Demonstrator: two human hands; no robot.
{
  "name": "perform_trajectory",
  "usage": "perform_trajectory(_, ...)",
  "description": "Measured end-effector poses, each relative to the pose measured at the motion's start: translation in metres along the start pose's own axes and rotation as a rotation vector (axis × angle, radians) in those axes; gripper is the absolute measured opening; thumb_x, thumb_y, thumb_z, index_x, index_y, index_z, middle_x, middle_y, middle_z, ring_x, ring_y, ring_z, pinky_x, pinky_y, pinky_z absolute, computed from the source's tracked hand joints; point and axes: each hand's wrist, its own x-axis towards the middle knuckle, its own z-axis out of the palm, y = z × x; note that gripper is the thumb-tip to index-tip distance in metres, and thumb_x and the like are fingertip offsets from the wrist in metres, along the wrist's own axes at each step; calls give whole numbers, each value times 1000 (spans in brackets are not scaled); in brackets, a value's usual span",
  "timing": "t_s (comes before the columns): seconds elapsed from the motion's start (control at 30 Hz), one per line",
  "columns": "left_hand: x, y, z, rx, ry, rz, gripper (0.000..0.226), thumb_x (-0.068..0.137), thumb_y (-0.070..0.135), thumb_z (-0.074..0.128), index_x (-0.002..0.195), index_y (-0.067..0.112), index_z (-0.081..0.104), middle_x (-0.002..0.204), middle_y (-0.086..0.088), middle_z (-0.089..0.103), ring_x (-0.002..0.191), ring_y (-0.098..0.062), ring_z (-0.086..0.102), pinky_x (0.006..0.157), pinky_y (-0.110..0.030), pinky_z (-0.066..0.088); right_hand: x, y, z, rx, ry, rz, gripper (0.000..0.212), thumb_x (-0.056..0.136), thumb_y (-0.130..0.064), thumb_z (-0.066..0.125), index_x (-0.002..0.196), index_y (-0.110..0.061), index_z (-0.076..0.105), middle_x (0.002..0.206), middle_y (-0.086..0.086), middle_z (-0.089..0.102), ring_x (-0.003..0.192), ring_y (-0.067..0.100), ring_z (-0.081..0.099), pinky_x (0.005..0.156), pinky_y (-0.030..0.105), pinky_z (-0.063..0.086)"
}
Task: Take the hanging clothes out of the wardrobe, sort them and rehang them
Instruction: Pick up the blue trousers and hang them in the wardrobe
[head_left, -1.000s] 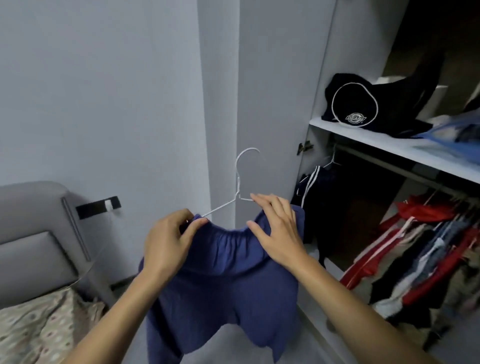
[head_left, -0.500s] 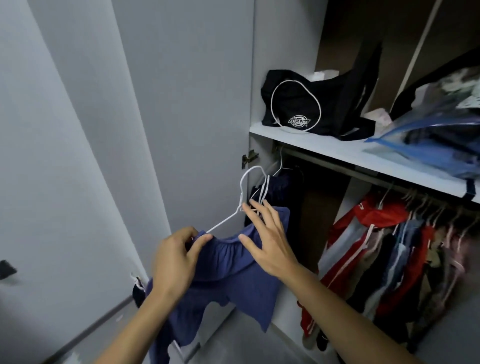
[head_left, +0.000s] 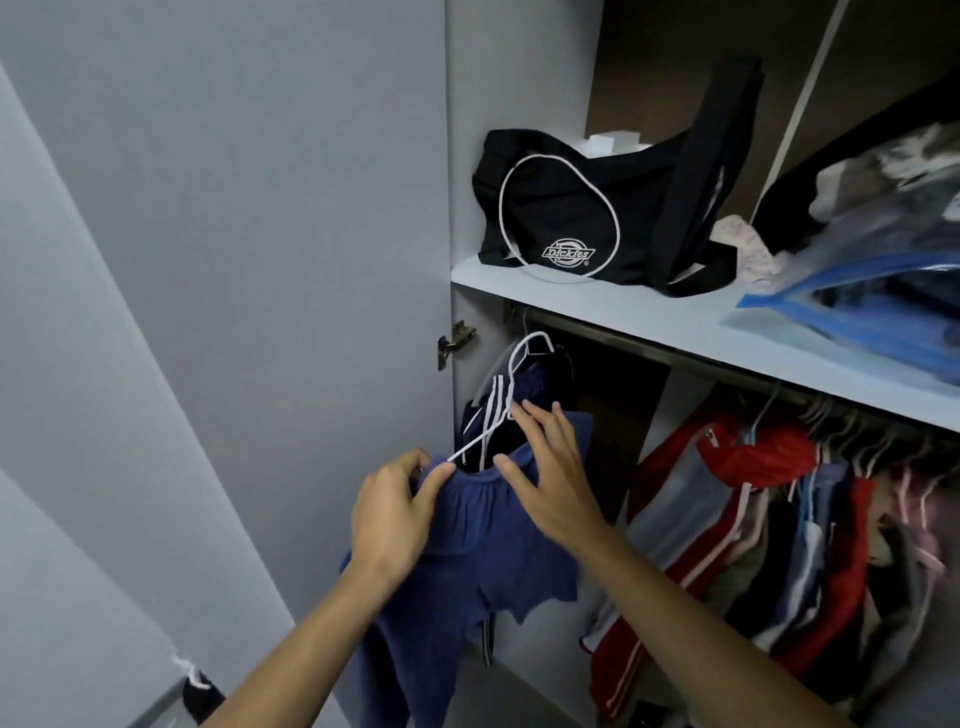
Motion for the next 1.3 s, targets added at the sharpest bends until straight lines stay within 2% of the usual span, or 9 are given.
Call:
perform_trajectory(0.17,26,-19,38,-90,-71,-16,38,101,40,66,71,19,55,55,10,49,52,-8,41,55,-40,42,15,30,12,-49,-11,77,71,97,-69,42,159,-57,10,172,-9,15,161,21,-6,127,56,13)
perform_trajectory(0.37,54,-34,94,-118,-57,-29,39,99,34,69,67,21,51,55,14,50,51,-6,41,54,-35,37,39,84,22,-74,-38,95,74,96,-71,42,155,-64,-1,173,-10,8,160,21,-10,128,56,11)
perform_trajectory(0.43,66,-35,115,-132,-49,-35,38,100,32,69,68,22,52,53,16,50,51,-5,43,54,-34,37,52,104,26,-73,-18,83,75,95,-74,40,158,-60,1,174,-9,8,160,23,-10,128,56,11)
perform_trajectory(0.57,95,-39,156,-179,-22,-51,35,99,30,70,70,17,57,57,6,54,53,-6,43,58,-36,41,80,143,27,-83,2,71,81,93,-76,37,163,-48,7,174,-9,5,160,23,-9,128,55,10)
perform_trajectory(0.67,115,-37,184,-196,-5,-49,34,100,29,69,73,13,59,63,-4,59,57,-10,48,60,-36,43,102,166,25,-117,1,65,84,95,-71,43,165,-42,5,174,-10,3,161,25,-6,126,53,10)
perform_trajectory(0.77,139,-34,207,-173,10,-46,34,101,31,68,73,14,58,62,1,58,58,-14,50,62,-37,44,121,186,25,-137,16,54,87,98,-66,48,166,-38,1,174,-11,3,161,25,-4,126,51,10)
perform_trajectory(0.97,174,-38,230,-61,36,-78,34,101,37,67,77,13,61,67,-3,64,69,-25,62,68,-44,50,147,213,19,-181,-98,69,77,103,-58,43,165,-42,-1,174,-14,4,161,24,-3,125,62,17)
perform_trajectory(1.07,187,-41,239,-45,32,-95,34,101,39,65,78,14,60,68,-2,63,72,-28,62,70,-44,50,162,221,18,-199,-141,68,78,101,-62,40,165,-41,-1,174,-14,6,161,24,-2,124,62,19)
perform_trajectory(1.3,211,-43,263,39,28,-98,33,103,39,62,78,18,57,73,-3,65,75,-29,63,69,-39,47,189,238,22,-218,-223,127,80,105,-57,43,165,-38,-5,175,-10,5,160,28,-1,126,56,17)
